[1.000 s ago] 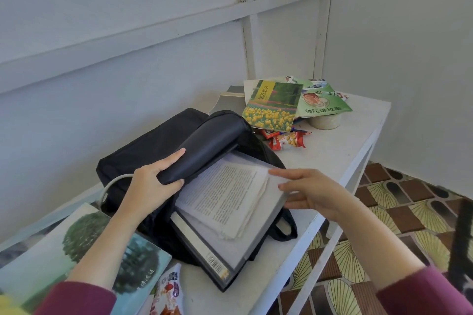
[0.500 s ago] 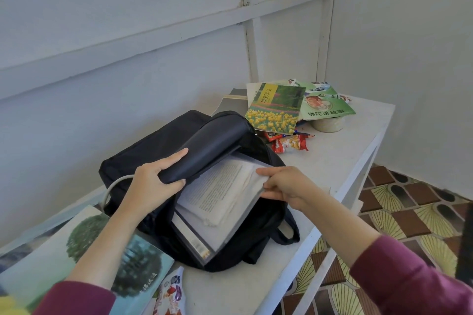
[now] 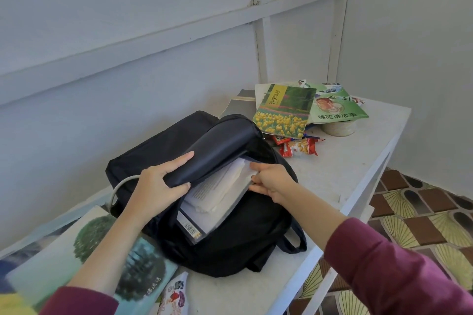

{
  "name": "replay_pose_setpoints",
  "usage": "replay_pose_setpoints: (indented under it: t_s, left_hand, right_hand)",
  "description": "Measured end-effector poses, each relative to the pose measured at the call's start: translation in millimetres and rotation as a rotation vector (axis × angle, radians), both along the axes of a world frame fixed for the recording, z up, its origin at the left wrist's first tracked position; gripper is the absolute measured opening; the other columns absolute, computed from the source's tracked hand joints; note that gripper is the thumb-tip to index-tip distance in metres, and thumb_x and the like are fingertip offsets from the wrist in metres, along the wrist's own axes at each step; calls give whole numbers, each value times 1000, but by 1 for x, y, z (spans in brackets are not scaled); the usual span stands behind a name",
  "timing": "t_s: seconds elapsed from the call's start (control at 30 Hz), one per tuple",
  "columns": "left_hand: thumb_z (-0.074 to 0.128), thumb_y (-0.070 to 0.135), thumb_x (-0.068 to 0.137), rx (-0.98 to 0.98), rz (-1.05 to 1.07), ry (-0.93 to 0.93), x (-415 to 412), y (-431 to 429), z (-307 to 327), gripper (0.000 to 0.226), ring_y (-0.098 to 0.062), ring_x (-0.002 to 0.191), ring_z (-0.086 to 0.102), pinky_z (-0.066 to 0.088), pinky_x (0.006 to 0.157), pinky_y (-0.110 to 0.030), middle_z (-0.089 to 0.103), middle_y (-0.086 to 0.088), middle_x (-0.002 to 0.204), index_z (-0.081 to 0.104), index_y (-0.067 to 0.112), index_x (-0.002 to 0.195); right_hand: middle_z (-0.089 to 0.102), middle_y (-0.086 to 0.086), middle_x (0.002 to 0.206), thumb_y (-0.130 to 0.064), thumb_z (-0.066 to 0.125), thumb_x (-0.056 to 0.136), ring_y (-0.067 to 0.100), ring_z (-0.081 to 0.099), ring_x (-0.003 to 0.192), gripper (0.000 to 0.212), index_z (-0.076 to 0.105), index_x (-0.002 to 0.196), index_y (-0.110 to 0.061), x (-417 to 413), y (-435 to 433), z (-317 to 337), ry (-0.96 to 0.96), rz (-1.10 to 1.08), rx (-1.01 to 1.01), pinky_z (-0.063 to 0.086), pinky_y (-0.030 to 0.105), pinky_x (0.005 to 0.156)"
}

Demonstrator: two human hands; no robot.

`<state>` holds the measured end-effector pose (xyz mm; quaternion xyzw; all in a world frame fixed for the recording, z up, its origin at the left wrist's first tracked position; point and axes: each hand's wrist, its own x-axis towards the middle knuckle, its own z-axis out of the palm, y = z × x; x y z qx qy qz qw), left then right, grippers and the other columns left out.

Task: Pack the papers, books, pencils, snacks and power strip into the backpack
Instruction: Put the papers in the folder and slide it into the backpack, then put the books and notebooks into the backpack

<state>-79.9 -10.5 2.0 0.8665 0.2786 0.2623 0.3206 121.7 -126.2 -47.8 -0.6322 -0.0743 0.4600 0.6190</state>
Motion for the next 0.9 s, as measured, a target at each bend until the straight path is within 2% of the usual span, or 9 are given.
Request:
replay_pose_setpoints:
  t_s: [0.13, 0.23, 0.33, 0.43, 0.5, 0.6, 0.73, 0.83, 0.9]
  left_hand:
    - [73, 1, 72, -13, 1, 52, 3, 3, -3, 71, 24, 96, 49, 39, 74, 3, 51, 32, 115, 52, 53, 115]
    - [77, 8, 70, -43, 27, 126, 7, 4, -8, 71, 20, 96, 52, 43, 72, -3, 52, 36, 114, 52, 60, 113]
    - [79, 20, 69, 26, 69, 202, 13, 0, -16, 65, 10, 96, 54, 41, 77, -13, 58, 33, 106, 52, 64, 109]
    - [79, 27, 71, 263, 158, 120, 25, -4, -26, 41, -3, 98, 44, 35, 87, -23, 59, 15, 97, 64, 52, 99]
    - [74, 33, 75, 414, 277, 28, 40, -6, -24, 10, -6, 100, 36, 30, 88, -25, 55, 10, 99, 71, 37, 84]
    - [54, 45, 75, 475, 278, -38, 76, -10, -15, 24, -7, 97, 39, 31, 84, -23, 54, 9, 96, 69, 26, 75]
    - [55, 38, 80, 421, 158, -23, 132, -10, -10, 25, -3, 105, 45, 34, 92, -22, 59, 14, 108, 69, 29, 98]
    - [57, 33, 85, 393, 88, 79, 169, -7, -15, 34, -7, 118, 44, 34, 100, -29, 56, 12, 125, 61, 32, 119]
    - [58, 29, 89, 333, 70, 132, 190, -4, -18, 37, -8, 125, 40, 29, 104, -28, 50, 11, 133, 55, 34, 126]
  right_hand:
    - [57, 11, 106, 6, 53, 90, 22, 63, 85, 41, 53, 129, -6, 7, -12, 9, -106, 172, -32, 56, 24, 63]
    - [59, 11, 111, -6, 55, 92, 20, 67, 83, 39, 51, 130, -8, 19, -27, 16, -238, 338, -82, 57, 23, 66]
    - [62, 16, 114, -11, 53, 94, 21, 70, 83, 32, 54, 126, -7, 38, -43, 20, -242, 415, -70, 58, 24, 69]
    - [67, 11, 100, -11, 49, 96, 18, 69, 72, 18, 60, 110, -9, 63, -51, 24, -326, 331, -61, 56, 22, 58]
    - [67, 9, 91, -8, 48, 93, 17, 64, 65, 17, 64, 101, -8, 86, -49, 22, -437, 198, -79, 54, 23, 53]
    - [64, 5, 86, -9, 52, 88, 18, 59, 73, 17, 64, 100, -9, 119, -42, 14, -728, 16, -153, 53, 32, 65]
    - [60, 0, 88, -13, 54, 87, 17, 56, 76, 22, 56, 109, -17, 149, -29, 11, -925, -30, -162, 49, 32, 67]
    - [56, -4, 78, -20, 54, 89, 11, 52, 62, 25, 52, 114, -22, 160, -17, 8, -914, 38, -178, 41, 25, 54]
    - [55, -6, 81, -21, 58, 87, 5, 50, 61, 27, 53, 113, -25, 164, -12, 5, -881, 43, -148, 39, 23, 53]
